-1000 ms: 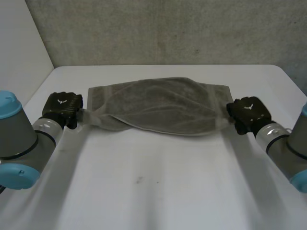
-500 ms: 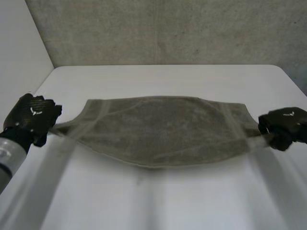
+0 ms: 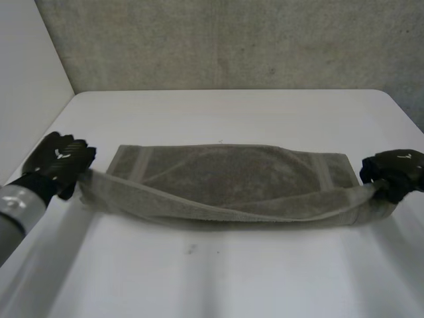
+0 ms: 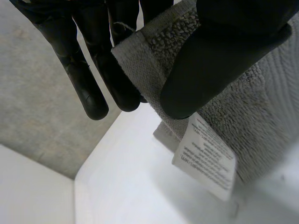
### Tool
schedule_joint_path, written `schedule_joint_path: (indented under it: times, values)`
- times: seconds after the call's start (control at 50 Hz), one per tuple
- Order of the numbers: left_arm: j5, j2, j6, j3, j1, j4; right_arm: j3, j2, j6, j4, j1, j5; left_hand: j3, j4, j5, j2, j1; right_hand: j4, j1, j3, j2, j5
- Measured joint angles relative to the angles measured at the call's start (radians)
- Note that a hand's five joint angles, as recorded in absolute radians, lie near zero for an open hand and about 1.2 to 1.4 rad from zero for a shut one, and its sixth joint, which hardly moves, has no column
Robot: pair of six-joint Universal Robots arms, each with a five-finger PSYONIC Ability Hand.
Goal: Fold the towel.
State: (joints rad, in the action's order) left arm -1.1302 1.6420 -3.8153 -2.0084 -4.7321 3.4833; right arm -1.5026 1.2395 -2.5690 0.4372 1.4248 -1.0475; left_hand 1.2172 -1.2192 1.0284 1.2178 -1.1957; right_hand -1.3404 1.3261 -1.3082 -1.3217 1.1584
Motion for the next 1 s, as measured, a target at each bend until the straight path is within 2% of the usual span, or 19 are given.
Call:
schedule_joint_path:
  times: [0.24,0.4,0.58,0.88,0.9,0.92,0.94,0.96,0.98,1.0]
  values:
    - [-0.177,0.426,0.110,0.421,0.124,0.018,0.382,-0.340,-0.186,-0.077,0.134,-0.147,0.000,0.000,0.000,0.000,0.000,0.000,0.001,-0.007,0.000,0.000]
    - [-0.244,0.616,0.129,0.680,0.181,0.007,0.592,-0.491,-0.256,-0.106,0.182,-0.209,0.000,0.000,0.000,0.000,0.000,0.000,0.001,-0.007,0.000,0.000]
    - [-0.294,0.766,0.126,0.885,0.211,-0.029,0.780,-0.622,-0.280,-0.110,0.222,-0.261,0.000,0.000,-0.001,0.000,0.000,0.000,0.002,-0.007,0.000,0.000]
    - [-0.342,0.888,0.124,1.034,0.214,-0.073,0.951,-0.739,-0.274,-0.102,0.237,-0.341,0.000,0.000,-0.001,0.000,0.000,0.000,0.003,-0.007,0.000,0.000]
    - [-0.344,0.890,0.124,1.036,0.214,-0.074,0.954,-0.742,-0.274,-0.102,0.237,-0.343,0.000,0.000,-0.001,0.000,0.000,0.056,-0.050,0.044,0.052,-0.057]
    - [-0.347,0.894,0.124,1.040,0.214,-0.075,0.959,-0.746,-0.273,-0.102,0.237,-0.344,-0.044,0.046,-0.018,-0.045,0.019,0.242,-0.233,0.224,0.242,-0.247]
    - [-0.349,0.896,0.123,1.042,0.216,-0.077,0.963,-0.750,-0.273,-0.101,0.237,-0.344,-0.190,0.194,-0.158,-0.192,0.147,0.423,-0.440,0.427,0.450,-0.438]
    - [-0.350,0.897,0.123,1.043,0.217,-0.078,0.964,-0.751,-0.272,-0.100,0.238,-0.345,-0.290,0.297,-0.233,-0.295,0.245,0.523,-0.542,0.509,0.533,-0.545]
    - [-0.352,0.897,0.123,1.043,0.219,-0.080,0.967,-0.754,-0.272,-0.098,0.238,-0.345,-0.468,0.478,-0.445,-0.478,0.421,0.701,-0.721,0.686,0.732,-0.736]
    - [-0.353,0.897,0.123,1.043,0.221,-0.082,0.969,-0.755,-0.272,-0.097,0.239,-0.345,-0.569,0.581,-0.553,-0.582,0.544,0.815,-0.817,0.802,0.829,-0.859]
